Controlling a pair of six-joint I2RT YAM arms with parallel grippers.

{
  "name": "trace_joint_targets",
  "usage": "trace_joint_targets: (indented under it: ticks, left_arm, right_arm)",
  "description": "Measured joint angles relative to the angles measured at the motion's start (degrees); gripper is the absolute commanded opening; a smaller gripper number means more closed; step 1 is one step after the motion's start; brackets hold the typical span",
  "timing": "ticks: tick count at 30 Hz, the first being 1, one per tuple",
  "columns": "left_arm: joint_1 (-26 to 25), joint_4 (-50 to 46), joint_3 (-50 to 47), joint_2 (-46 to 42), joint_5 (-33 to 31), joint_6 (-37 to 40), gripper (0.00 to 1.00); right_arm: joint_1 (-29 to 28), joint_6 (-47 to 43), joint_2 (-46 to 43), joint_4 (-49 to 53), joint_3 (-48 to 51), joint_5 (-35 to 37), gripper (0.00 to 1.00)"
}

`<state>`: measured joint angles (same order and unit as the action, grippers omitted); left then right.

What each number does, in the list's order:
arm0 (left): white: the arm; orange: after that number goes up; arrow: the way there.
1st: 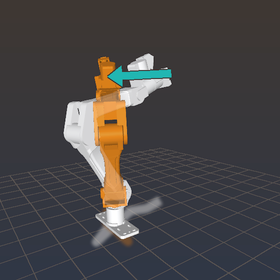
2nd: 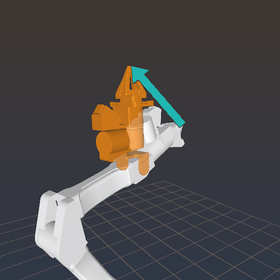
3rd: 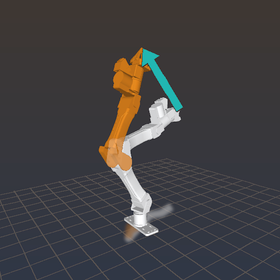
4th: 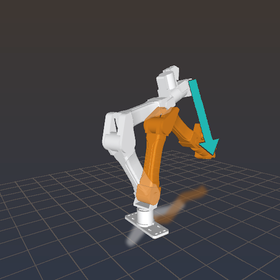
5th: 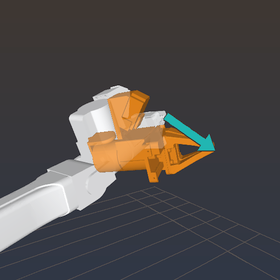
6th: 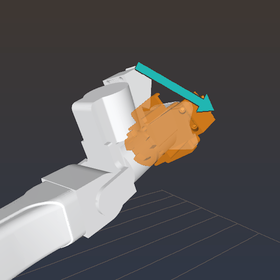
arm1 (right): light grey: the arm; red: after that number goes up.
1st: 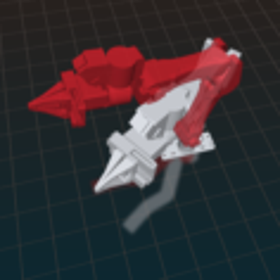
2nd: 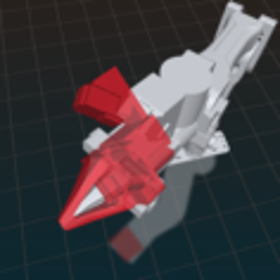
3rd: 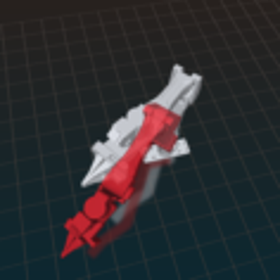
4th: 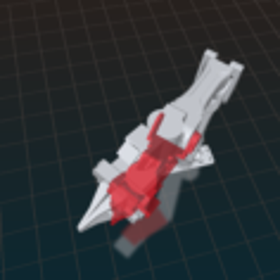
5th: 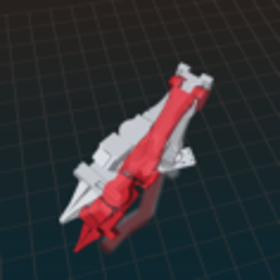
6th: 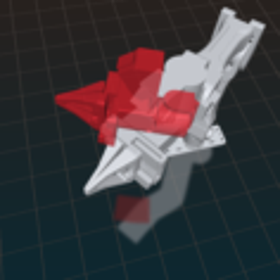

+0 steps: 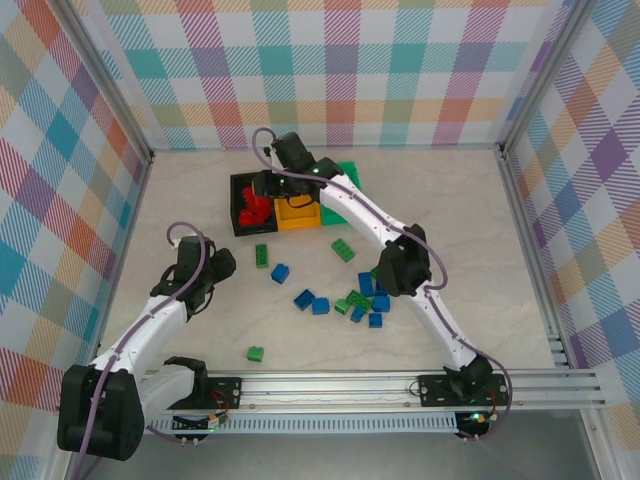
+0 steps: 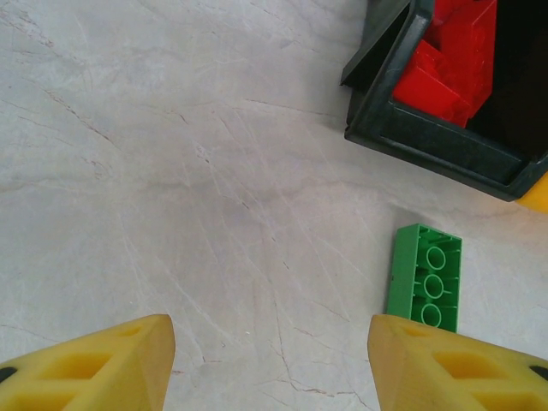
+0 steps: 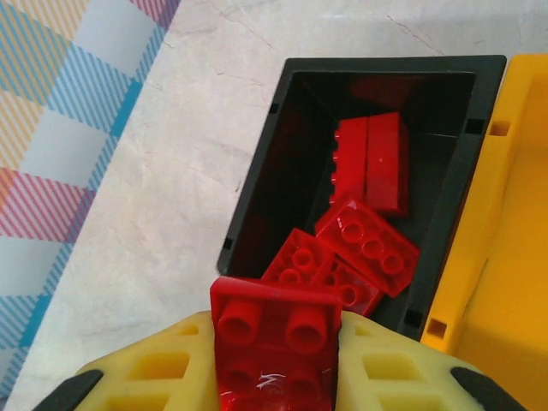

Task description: Sort the legos into containers by color

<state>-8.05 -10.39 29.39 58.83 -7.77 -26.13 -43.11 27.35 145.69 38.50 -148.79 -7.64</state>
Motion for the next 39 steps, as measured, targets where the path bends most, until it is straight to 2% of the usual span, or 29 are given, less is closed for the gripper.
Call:
trace_joint_targets:
  ticks: [2,4,7,8,14,19,21,27,31,39]
  left_arm:
    - [0.0,0.0,0.0,0.3,0.5,0.0,0.62]
    - [0.0,0.1,0.0,1.1,1.2,-0.1,0.69]
    - [0.0,0.2,0.0,2.1,2.2,0.0,0.69]
    - [0.0,0.2,0.0,2.2,2.4,0.0,0.69]
    - [0.0,0.5,0.0,2.2,3.2,0.0,0.69]
    - [0.0,1.6,0.0,1.7,4.3,0.0,0.7]
    - [0.0,2.0,0.0,1.4,5.0,0.1,0.7]
    - [0.0,3.5,-0.2,0.7,7.8,0.5,0.7]
    - [0.0,4.7,-0.7,0.5,9.4,0.7,0.7]
    - [0.0,6.4,-1.1,0.5,12.5,0.7,0.71]
  right_arm:
    - [0.0,0.0,1.4,-1.0,-0.1,0.8,0.31]
    - [-0.1,0.0,2.6,-3.1,-0.2,1.4,0.35]
    - [-0.1,0.2,5.5,-6.4,-2.4,2.6,0.64]
    - [-0.1,0.3,6.3,-7.1,-3.1,3.0,0.68]
    - [0.0,-0.4,7.1,-7.2,-4.0,4.6,0.72]
    - [0.0,-2.0,4.4,-3.6,-0.3,1.9,0.74]
    - [-0.1,-2.6,0.8,-2.6,4.6,0.8,0.75]
    - [-0.4,-3.4,-19.2,-6.8,32.3,-0.3,0.75]
    - [-0.5,-3.5,-31.6,-11.3,48.7,2.2,0.75]
    - [-0.5,-4.6,-46.2,-16.4,73.8,8.2,0.75]
